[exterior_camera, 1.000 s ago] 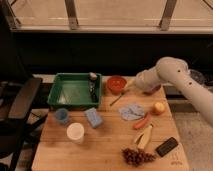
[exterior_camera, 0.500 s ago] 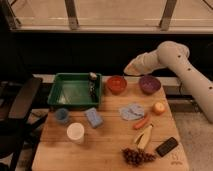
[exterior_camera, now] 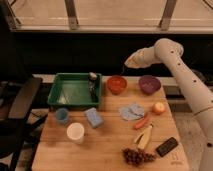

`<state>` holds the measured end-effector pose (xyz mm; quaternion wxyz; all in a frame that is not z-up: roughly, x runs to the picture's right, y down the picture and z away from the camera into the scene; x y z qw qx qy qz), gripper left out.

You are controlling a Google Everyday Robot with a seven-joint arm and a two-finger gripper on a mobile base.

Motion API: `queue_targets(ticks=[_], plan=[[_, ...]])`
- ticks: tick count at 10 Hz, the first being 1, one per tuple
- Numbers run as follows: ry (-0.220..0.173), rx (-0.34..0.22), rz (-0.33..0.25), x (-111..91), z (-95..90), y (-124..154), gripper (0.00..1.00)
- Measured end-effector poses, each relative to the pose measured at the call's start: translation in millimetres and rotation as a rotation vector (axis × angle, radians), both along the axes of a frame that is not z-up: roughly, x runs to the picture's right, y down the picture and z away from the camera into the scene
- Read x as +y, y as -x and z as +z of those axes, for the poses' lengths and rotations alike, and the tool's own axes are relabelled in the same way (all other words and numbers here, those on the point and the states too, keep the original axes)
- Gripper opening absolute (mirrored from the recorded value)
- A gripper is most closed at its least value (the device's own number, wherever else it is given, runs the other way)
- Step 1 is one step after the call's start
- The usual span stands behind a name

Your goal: Place fork in red bowl

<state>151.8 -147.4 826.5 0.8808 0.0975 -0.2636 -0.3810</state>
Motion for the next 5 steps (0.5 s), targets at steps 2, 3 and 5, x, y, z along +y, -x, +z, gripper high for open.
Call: queue_targets(ticks=[2, 3, 5], plan=[[0.002, -0.026, -0.001, 1, 25.8, 9, 0.0], [0.012, -0.036, -0.003, 8, 35.8, 12, 0.0], [0.034, -0.054, -0.01, 21, 45.7, 16, 0.0]])
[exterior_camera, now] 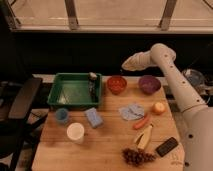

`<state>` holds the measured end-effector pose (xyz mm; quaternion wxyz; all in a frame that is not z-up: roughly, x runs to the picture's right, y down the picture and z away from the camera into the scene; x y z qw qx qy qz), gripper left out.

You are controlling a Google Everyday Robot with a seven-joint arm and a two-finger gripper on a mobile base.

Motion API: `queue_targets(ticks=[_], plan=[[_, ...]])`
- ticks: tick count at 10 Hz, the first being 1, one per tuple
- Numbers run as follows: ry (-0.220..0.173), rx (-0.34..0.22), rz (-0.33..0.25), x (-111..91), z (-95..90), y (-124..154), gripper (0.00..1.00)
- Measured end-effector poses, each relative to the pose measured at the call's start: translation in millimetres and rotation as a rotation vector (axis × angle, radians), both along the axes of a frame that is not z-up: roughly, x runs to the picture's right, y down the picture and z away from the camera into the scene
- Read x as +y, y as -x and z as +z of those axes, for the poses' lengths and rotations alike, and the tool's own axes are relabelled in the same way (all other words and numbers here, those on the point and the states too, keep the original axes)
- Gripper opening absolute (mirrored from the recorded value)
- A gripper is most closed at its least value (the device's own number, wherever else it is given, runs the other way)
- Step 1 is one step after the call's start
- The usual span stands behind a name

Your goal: Place fork in red bowl

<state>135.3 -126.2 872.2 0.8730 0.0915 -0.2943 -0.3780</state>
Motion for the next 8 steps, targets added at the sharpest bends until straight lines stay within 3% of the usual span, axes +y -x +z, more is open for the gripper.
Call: queue_targets(ticks=[2, 4, 8], plan=[[0.022, -0.027, -0.017, 16, 7.0, 8, 0.02], [0.045, -0.052, -0.032, 32, 12.7, 10, 0.16], [0.044, -0.054, -0.034, 31, 12.4, 12, 0.17]])
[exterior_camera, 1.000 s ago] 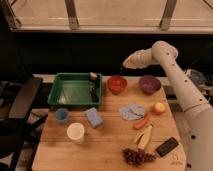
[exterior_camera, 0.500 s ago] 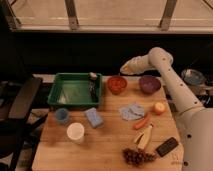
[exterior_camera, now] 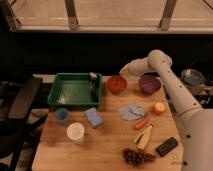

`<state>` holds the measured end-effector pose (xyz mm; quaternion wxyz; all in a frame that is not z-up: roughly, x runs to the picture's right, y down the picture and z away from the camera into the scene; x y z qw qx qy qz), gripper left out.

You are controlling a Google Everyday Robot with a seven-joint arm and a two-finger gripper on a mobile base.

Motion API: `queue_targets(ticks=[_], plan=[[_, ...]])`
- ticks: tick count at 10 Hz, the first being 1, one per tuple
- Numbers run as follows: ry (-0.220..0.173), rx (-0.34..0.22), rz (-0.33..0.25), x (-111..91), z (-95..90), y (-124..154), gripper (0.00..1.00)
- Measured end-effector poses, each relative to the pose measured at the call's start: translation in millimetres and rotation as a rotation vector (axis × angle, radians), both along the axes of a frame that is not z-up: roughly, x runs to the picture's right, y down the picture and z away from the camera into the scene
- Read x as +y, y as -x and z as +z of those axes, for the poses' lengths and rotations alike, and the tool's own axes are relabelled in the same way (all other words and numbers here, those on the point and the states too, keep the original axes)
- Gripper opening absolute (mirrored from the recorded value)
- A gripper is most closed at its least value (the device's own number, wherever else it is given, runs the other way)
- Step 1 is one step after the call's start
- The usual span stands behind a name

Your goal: Place fork in red bowl

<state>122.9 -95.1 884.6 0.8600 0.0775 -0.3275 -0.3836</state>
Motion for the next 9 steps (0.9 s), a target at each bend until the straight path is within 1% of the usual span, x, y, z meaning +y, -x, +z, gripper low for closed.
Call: queue_targets(ticks=[5, 6, 8, 9], plan=[[0.002, -0.001, 0.002, 1, -0.5, -1, 0.17], [0.004, -0.015, 0.014, 6, -2.1, 2, 0.16], [0.005, -0.05, 0.039, 17, -7.2, 5, 0.09], [0.002, -0.067, 0.048, 18, -6.6, 7, 0.12]])
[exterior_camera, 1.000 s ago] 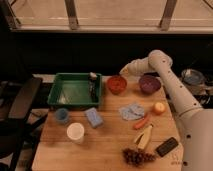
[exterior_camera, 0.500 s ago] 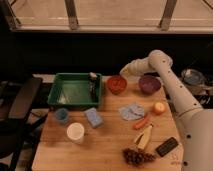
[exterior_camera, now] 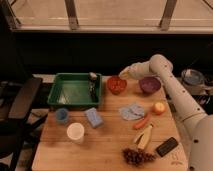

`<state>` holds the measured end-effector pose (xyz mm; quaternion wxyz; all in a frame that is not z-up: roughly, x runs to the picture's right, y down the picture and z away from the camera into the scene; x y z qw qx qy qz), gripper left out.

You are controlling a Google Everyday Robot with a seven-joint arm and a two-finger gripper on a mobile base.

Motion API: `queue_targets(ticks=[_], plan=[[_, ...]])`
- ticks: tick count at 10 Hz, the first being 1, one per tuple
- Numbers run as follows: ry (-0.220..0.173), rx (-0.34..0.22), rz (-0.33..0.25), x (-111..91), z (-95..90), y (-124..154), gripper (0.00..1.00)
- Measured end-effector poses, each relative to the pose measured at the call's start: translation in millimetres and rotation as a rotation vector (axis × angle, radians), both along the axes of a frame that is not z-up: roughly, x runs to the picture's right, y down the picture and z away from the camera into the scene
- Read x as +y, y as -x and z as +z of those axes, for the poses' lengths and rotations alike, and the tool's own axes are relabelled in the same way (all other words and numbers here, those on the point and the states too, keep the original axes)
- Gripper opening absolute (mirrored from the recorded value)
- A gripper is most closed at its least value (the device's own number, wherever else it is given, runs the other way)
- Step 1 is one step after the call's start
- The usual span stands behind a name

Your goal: Place fork in red bowl

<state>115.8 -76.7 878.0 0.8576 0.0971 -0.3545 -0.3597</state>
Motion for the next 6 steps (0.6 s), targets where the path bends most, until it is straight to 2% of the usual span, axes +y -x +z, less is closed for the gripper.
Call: queue_targets(ticks=[3, 5, 6], plan=[[-0.004, -0.023, 0.017, 0.9, 4.5, 4.1, 0.41], [-0.013, -0.006, 0.028, 0.2, 6.5, -1.2, 0.62], [-0.017, 0.005, 0.028, -0.9, 7.2, -2.9, 0.69]])
